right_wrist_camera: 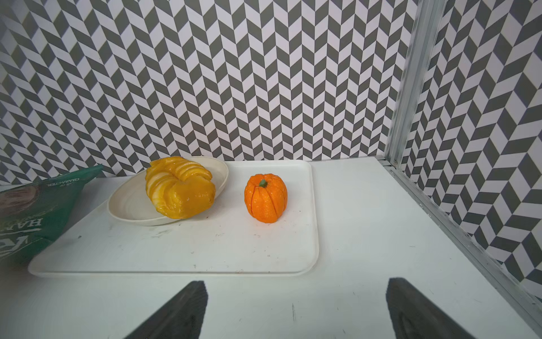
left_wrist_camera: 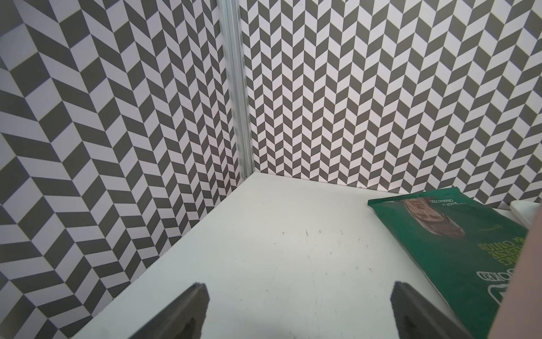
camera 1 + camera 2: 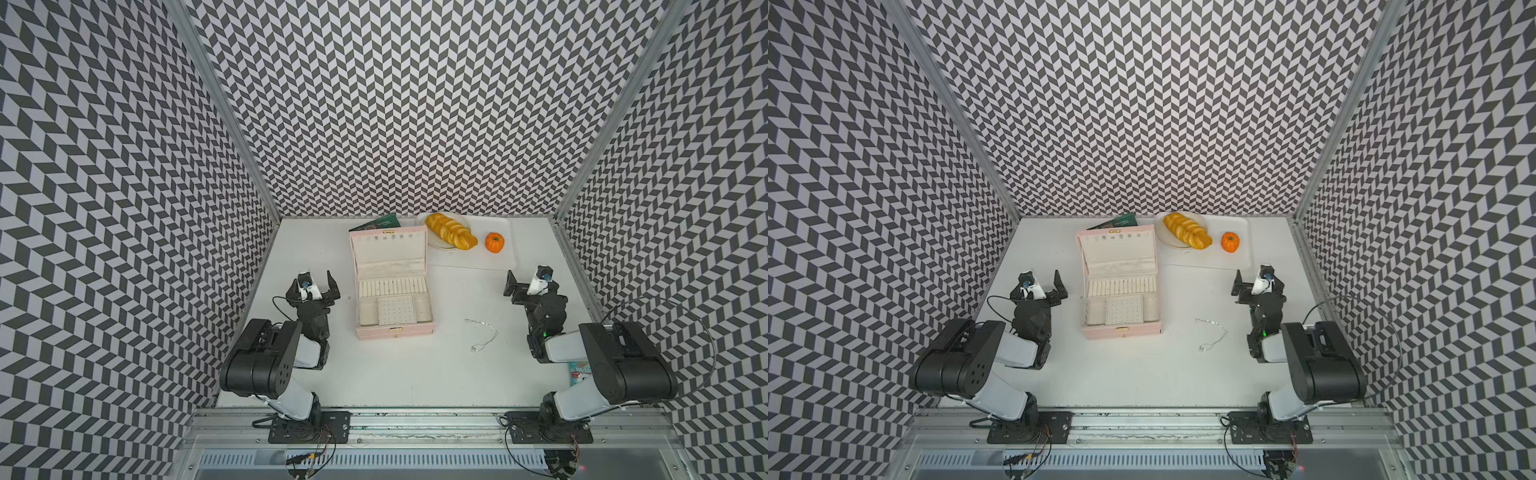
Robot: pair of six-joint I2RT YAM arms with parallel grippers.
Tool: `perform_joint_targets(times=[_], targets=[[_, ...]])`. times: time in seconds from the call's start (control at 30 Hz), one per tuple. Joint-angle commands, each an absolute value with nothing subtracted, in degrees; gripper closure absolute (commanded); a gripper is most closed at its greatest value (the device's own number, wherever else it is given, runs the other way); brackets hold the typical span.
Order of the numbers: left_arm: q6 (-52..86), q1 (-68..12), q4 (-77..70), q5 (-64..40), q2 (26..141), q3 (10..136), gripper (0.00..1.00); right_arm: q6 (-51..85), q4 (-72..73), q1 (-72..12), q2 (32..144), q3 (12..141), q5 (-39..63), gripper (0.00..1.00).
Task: Put jewelry chain into jewelry box
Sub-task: Pick up the necklace from the center of the board.
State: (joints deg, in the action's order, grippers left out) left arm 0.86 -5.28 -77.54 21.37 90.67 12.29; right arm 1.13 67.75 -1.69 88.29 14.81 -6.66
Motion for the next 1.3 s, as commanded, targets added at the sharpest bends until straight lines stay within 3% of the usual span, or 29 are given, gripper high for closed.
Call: perform_joint_targets(times=[0.0,0.9,1.07,1.27], targets=[[-0.1,-5.7,-80.0,22.2,90.1,11.6,0.00,1.6,70.8,-1.8,87.3,14.5,-7.4,0.00],[0.0,-5.5,-79.8,22.0,90.1,11.6,0.00,1.5,70.8,-1.8,87.3,14.6,-7.5,0.00],[2.0,-2.2,-75.3,15.7,89.6,13.4,0.00,1.6,70.7,-1.7,87.3,14.6,-7.3,0.00],[1.9,-3.1,-70.6,18.9,84.4,13.9,0.00,0.4,70.2,-2.6,84.5,14.6,-8.1,0.00]])
